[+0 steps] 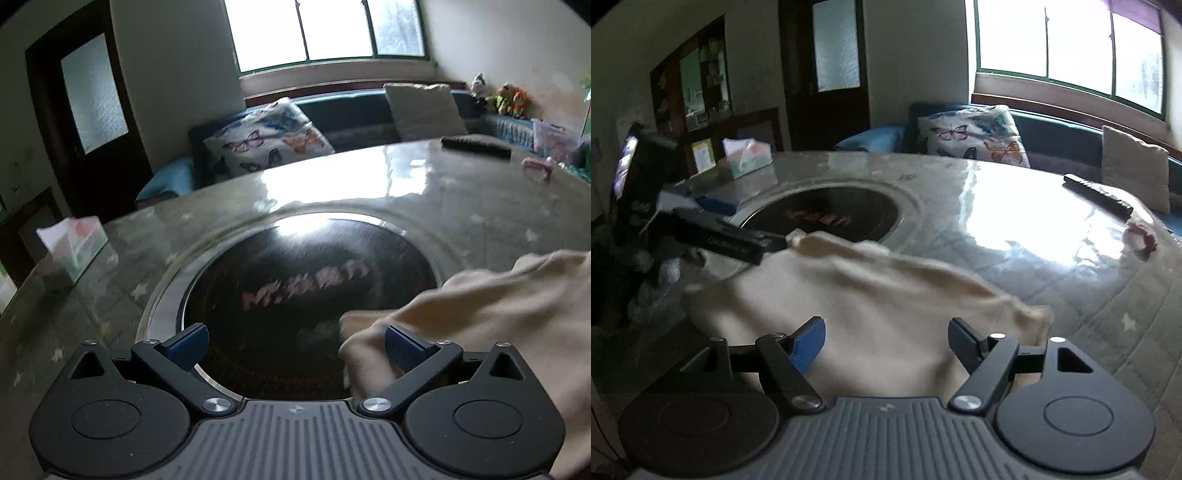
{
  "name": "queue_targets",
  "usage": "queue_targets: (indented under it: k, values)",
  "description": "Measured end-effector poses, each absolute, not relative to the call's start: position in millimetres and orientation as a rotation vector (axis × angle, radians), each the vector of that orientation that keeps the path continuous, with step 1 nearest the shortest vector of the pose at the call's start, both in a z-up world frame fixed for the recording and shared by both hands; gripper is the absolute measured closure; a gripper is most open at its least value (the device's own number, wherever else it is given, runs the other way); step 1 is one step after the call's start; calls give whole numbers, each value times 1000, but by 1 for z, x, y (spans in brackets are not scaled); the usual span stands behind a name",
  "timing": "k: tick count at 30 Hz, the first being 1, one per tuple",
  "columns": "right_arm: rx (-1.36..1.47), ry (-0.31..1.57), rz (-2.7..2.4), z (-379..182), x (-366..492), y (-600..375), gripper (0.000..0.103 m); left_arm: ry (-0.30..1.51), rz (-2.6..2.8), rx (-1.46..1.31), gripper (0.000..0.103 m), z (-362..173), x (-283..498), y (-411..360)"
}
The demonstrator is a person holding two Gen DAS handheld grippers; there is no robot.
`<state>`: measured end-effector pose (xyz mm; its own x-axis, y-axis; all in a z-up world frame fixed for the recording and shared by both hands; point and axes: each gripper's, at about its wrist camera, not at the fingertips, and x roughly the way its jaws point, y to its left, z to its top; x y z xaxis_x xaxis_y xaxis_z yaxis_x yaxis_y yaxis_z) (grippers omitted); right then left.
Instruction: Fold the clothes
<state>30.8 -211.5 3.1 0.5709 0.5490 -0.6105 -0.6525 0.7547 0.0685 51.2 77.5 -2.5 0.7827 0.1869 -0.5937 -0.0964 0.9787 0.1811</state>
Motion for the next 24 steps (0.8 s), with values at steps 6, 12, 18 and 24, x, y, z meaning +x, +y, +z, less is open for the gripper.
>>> queue_targets:
  k: [6,12,18,24]
  values:
    - [-122,687,677,0,62,-221,28,658,110,174,0,-3,71,62]
    - [-113,673,633,6,68,-233,28,687,126,184,0,-12,75,64]
    - [-196,649,516,9,50,-243,28,657,112,157,0,-4,51,61]
    - [-189,642,433,-2,26,-256,28,638,123,186,0,-6,27,57]
